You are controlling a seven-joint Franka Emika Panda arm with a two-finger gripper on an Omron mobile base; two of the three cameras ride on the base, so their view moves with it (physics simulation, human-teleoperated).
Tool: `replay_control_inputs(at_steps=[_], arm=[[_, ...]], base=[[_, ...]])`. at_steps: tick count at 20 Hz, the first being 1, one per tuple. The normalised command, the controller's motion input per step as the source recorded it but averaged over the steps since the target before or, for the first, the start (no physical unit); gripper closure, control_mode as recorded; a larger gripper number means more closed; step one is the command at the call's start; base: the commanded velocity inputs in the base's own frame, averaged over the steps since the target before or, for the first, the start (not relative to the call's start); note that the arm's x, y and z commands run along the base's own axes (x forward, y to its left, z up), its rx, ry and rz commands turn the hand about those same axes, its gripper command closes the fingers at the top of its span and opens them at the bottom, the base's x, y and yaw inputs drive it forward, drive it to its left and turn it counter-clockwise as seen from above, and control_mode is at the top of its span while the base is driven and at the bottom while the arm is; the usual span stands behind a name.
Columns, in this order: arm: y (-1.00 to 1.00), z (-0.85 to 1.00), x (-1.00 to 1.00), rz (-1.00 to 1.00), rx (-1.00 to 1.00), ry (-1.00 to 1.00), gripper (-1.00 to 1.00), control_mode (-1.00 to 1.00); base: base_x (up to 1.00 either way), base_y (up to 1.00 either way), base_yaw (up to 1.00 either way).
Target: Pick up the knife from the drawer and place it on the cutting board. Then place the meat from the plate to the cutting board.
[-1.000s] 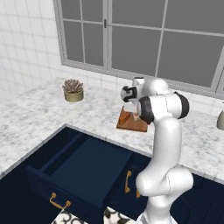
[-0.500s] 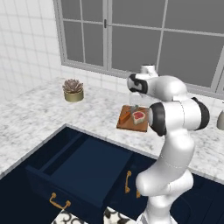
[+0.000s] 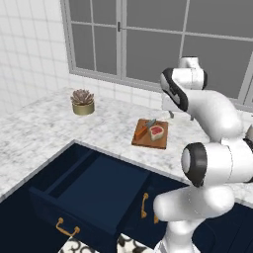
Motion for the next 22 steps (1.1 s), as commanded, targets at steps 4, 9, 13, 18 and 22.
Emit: replay_control_inputs(at_steps=[4, 9, 13, 18, 22], arm=[[-0.24, 0.99, -1.00, -0.04, 0.00, 0.00, -1.00, -1.00], [0.06, 0.23, -0.83, -0.01, 0.00, -0.02, -1.00, -1.00], [0.17, -0.02, -0.48, 0.00, 0.00, 0.03, -1.00, -1.00], [-0.07, -0.26, -0.31, -0.05, 0.00, 0.07, -1.00, -1.00], [-0.41, -0.33, -0.74, -0.33, 0.00, 0.01, -1.00, -1.00]], base=[[0.00, 0.00, 0.00], [0.00, 0.00, 0.00], [0.00, 0.00, 0.00], [0.00, 0.00, 0.00], [0.00, 0.00, 0.00]])
